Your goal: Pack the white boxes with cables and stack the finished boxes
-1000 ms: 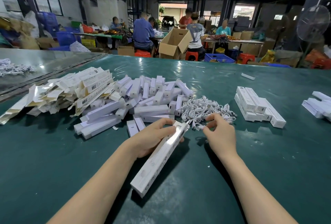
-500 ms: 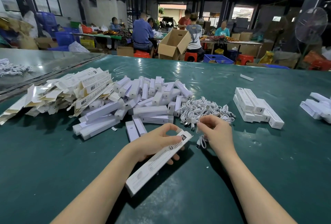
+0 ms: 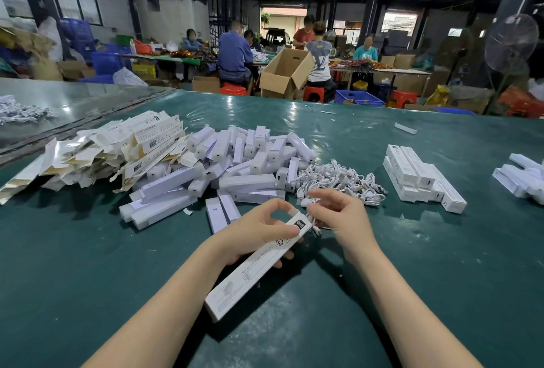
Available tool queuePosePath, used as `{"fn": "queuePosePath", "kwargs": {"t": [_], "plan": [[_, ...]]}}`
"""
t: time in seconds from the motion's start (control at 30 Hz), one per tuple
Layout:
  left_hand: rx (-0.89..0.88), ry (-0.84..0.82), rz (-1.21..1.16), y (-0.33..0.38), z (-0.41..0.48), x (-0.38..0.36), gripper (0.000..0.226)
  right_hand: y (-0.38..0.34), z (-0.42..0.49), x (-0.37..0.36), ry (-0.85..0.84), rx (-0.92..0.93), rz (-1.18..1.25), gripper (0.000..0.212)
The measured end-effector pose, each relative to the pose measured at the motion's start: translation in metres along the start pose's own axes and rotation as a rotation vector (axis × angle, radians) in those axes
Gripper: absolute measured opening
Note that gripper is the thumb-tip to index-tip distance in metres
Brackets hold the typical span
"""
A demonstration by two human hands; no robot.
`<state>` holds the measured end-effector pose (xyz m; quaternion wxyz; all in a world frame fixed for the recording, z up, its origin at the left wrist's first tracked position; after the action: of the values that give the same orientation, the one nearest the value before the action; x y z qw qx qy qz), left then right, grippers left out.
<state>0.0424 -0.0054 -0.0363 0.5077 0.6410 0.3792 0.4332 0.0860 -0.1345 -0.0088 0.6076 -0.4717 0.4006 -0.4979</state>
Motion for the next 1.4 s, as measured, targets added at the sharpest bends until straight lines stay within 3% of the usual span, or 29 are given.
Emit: {"fn": "queuePosePath", "kwargs": {"t": [0.17, 0.37, 0.57, 0.73, 0.9, 1.1, 1.27, 1.4], "plan": [[-0.016, -0.018, 0.000, 0.001, 0.001, -0.002, 0.030, 0.011, -0.002, -0.002, -0.185, -0.189, 0.122, 0.019], [-0.044, -0.033, -0.006, 0.001, 0.002, -0.003, 0.027, 0.020, -0.007, -0.003, -0.308, -0.258, 0.127, 0.012], [-0.042, -0.016, -0.014, 0.000, 0.002, 0.001, 0.026, 0.015, -0.004, -0.004, -0.300, -0.160, 0.139, 0.007], [-0.030, -0.009, -0.018, -0.002, 0.003, 0.001, 0.027, 0.014, -0.004, -0.009, -0.362, -0.124, 0.114, 0.019], [-0.023, 0.001, -0.028, -0.003, 0.003, 0.004, 0.025, 0.014, -0.002, -0.008, -0.289, -0.112, 0.153, 0.020], [-0.051, -0.046, 0.023, -0.002, 0.001, 0.001, 0.021, 0.016, -0.009, -0.014, -0.380, -0.171, 0.142, 0.024], [-0.060, -0.043, 0.005, 0.002, 0.000, 0.002, 0.024, 0.017, -0.006, -0.020, -0.301, -0.172, 0.185, 0.030], [-0.064, 0.010, -0.017, 0.000, 0.002, 0.007, 0.028, 0.009, -0.005, -0.018, -0.242, -0.066, 0.050, 0.035]]}}
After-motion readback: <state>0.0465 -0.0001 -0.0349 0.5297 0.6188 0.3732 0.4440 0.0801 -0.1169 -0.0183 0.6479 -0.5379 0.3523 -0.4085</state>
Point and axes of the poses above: each hand's wrist, its own z-axis towards the middle knuckle, its own x-axis out of the back of the hand, y = z × x, the point moved 8 cm from there along z, towards the middle knuckle, and after that the axes turned 3 degrees about z, right-handed, at the moved point
